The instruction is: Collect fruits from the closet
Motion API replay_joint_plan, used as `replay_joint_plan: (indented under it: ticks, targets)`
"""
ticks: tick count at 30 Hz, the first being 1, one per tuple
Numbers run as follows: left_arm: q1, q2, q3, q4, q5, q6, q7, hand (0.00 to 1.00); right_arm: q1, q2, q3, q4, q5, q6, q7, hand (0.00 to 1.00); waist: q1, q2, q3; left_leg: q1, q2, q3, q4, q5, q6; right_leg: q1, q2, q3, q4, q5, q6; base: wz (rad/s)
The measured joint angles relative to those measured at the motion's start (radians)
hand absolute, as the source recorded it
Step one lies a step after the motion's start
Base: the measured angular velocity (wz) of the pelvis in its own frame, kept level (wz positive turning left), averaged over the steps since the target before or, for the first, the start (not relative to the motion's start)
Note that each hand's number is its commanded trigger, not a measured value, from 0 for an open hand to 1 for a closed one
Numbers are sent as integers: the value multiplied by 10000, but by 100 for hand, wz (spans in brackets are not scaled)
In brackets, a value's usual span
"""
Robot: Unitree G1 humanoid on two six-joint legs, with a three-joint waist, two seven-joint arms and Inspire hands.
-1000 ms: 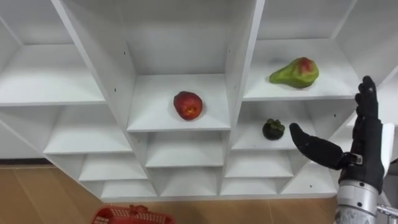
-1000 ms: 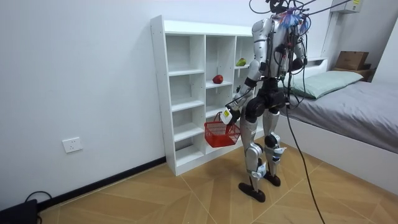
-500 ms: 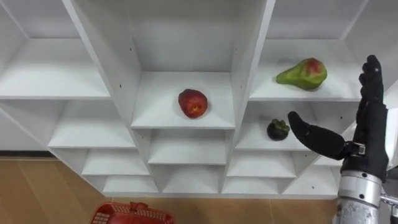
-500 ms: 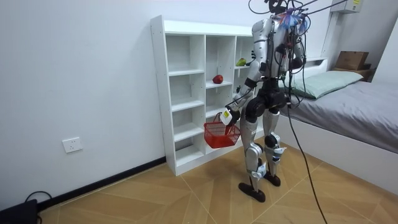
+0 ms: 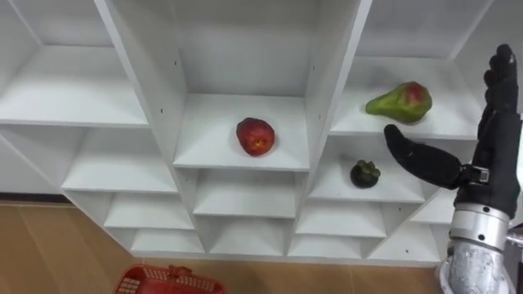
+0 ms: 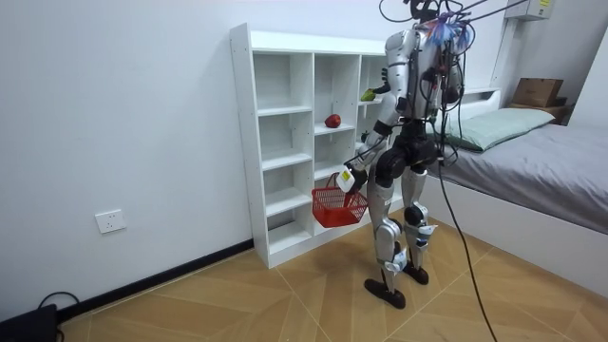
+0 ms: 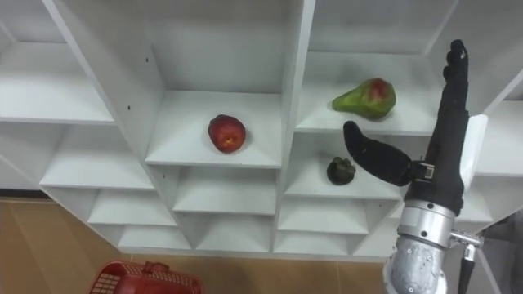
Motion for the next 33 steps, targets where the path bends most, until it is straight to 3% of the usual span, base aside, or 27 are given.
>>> replay_joint_plan:
  ticks: [11,16,20,27,33]
  targets:
    - [38,6,185,-55,38,141,-72,100,-740,-27,-608,14,62,12,938,0,-142,-80,46,76,9,-1,13,0,0,141,-3,-40,-50,3,-5,0]
    - [28,64,345,-63,62,150,-320,100,-790,-344,-966,33,683,58,1305,0,-217,-162,50,-24,-16,-241,43,2,1,137,-28,-253,-104,3,-5,12]
    - [64,102,431,-146,62,178,-403,100,-1058,-708,-1352,39,1620,203,1541,0,-213,-254,49,-31,-15,-309,41,3,-1,195,-27,-355,-158,6,-9,6]
    - [163,120,445,-390,242,245,-407,100,-1152,-858,-1397,395,2044,486,2238,0,-298,-323,46,-23,-15,-430,42,3,-1,317,-49,-619,-157,10,-10,5]
    - [169,127,661,-562,645,567,-500,100,-1405,-858,-1665,1094,2259,908,2998,0,-406,-325,46,-28,-22,-424,73,5,3,334,-88,-740,-136,15,-11,0]
